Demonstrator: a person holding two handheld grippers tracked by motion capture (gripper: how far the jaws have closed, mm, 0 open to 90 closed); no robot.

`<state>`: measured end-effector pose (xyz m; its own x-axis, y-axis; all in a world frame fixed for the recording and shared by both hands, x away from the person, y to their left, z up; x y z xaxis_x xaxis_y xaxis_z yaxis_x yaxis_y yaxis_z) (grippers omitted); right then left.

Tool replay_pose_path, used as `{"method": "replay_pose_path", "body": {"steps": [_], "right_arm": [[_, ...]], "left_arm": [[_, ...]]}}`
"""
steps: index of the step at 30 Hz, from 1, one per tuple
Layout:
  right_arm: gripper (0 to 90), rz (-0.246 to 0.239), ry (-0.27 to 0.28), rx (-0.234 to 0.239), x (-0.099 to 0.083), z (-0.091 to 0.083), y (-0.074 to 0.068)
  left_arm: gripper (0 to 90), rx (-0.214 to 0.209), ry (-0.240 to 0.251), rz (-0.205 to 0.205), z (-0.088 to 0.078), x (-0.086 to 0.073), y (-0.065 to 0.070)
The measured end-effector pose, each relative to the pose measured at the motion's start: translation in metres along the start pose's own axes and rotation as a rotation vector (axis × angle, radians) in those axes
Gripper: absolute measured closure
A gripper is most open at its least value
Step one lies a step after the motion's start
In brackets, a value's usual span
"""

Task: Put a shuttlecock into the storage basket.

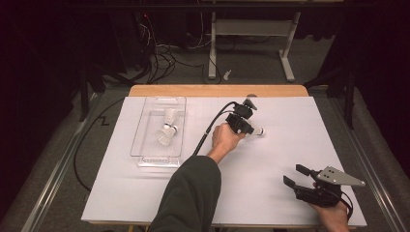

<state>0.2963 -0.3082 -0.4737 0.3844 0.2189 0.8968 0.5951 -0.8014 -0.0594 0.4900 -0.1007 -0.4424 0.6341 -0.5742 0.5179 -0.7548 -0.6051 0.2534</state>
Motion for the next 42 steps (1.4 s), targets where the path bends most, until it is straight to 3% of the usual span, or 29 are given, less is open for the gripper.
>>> {"method": "replay_pose_path", "body": {"steps": [12,25,42], "right_arm": [[33.2,-0.001,0.003,-0.002,0.000,-0.001,0.000],[33.3,-0.003,0.006,-0.003,0.000,-0.001,0.000],[33.7,-0.020,0.017,-0.020,0.001,-0.002,0.001]], "left_arm": [[90.0,0.002,0.014,0.011,-0.015,-0.002,0.002],[90.0,0.010,0.036,0.003,-0.037,-0.014,-0.001],[90.0,0.021,0.050,0.005,-0.055,-0.027,-0.002]]}}
Point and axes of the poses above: each handheld gripper's, and its own axes: z roughly forward along the jaws, x roughly out of its top, y roughly to its right, the point moved 4 cm from there along z, roughly forward along the jaws, and after that the axes turned 1 degree about z, right-handed, at the moved point
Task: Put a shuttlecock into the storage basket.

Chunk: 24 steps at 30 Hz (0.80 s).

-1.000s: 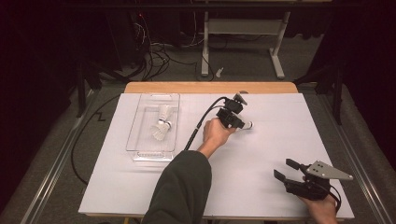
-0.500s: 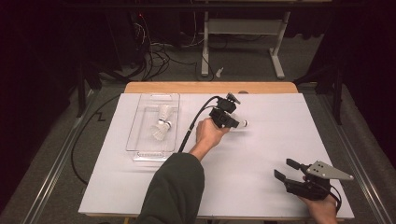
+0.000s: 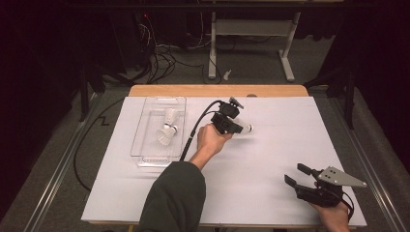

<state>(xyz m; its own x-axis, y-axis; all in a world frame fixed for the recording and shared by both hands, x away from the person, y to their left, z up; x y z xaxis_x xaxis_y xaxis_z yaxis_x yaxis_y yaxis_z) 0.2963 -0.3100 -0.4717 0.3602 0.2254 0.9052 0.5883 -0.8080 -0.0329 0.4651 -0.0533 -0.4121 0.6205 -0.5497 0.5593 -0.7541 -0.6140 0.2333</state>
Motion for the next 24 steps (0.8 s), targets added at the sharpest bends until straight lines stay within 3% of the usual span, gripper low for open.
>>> {"method": "replay_pose_path", "body": {"steps": [24], "right_arm": [[33.1,0.002,0.009,0.010,0.001,0.002,-0.001]], "left_arm": [[90.0,-0.018,0.027,-0.003,-0.013,-0.016,0.002]]}}
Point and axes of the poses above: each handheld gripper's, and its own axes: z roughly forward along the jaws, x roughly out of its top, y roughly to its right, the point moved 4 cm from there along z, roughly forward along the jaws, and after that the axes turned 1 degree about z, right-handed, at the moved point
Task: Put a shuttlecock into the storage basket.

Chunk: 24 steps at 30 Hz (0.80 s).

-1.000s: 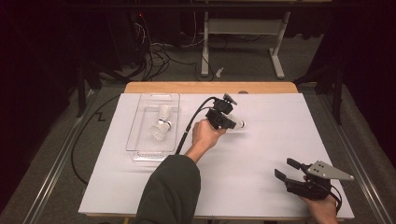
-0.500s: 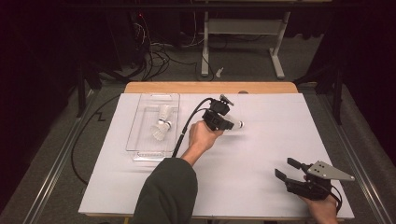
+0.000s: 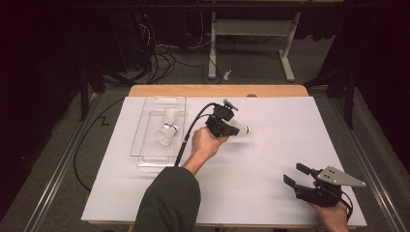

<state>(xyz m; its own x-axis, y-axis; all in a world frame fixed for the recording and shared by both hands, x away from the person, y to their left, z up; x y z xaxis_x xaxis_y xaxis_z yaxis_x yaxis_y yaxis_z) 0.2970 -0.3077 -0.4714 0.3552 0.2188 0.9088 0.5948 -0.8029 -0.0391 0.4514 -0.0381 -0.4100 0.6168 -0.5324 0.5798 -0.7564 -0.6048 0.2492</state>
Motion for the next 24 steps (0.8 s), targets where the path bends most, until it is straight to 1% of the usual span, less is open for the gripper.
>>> {"method": "replay_pose_path", "body": {"steps": [2,5,12,17,19,20,24], "right_arm": [[33.1,0.007,0.000,0.000,0.000,0.000,0.000],[32.9,0.010,0.003,0.004,0.000,0.000,0.000],[32.7,0.005,0.002,0.005,0.000,0.001,-0.001],[32.6,0.009,0.005,0.004,0.001,0.001,-0.001],[32.6,0.009,0.005,0.004,0.001,0.001,-0.001],[32.6,0.009,0.005,0.004,0.001,0.001,-0.001],[32.6,0.006,0.002,0.003,0.001,0.001,-0.001]], "left_arm": [[90.0,0.001,0.007,-0.005,-0.001,-0.001,0.000],[90.0,-0.002,0.005,-0.001,-0.002,-0.002,0.001],[90.0,-0.002,0.011,-0.004,-0.006,-0.004,0.002],[90.0,-0.005,0.007,0.006,-0.010,-0.007,0.002],[90.0,-0.004,0.014,0.001,-0.011,-0.008,0.003],[90.0,0.000,0.011,0.008,-0.012,-0.008,0.003],[90.0,0.000,0.013,0.008,-0.015,-0.010,0.004]]}}
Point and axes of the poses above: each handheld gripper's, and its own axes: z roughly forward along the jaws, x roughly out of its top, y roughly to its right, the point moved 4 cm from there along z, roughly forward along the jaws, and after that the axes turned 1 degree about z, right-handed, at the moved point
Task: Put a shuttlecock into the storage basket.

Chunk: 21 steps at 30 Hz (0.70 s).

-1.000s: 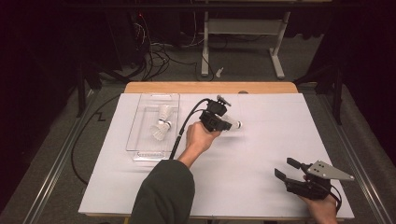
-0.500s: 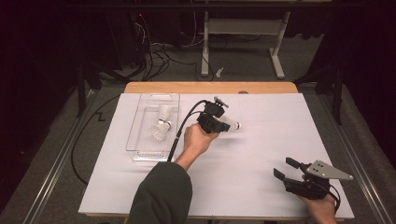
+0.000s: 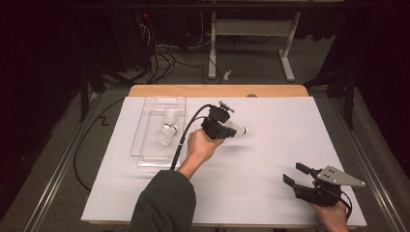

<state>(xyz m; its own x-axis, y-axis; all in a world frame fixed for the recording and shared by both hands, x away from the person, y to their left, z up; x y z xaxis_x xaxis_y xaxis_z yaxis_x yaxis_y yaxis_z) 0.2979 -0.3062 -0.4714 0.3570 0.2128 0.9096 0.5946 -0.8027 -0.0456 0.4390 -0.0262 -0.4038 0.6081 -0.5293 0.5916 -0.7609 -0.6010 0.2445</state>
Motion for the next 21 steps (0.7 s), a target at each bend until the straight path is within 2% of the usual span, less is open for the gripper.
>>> {"method": "replay_pose_path", "body": {"steps": [21], "right_arm": [[32.6,0.000,-0.007,0.006,0.000,0.000,-0.001]], "left_arm": [[90.0,0.006,0.009,-0.015,-0.012,-0.015,-0.004]]}}
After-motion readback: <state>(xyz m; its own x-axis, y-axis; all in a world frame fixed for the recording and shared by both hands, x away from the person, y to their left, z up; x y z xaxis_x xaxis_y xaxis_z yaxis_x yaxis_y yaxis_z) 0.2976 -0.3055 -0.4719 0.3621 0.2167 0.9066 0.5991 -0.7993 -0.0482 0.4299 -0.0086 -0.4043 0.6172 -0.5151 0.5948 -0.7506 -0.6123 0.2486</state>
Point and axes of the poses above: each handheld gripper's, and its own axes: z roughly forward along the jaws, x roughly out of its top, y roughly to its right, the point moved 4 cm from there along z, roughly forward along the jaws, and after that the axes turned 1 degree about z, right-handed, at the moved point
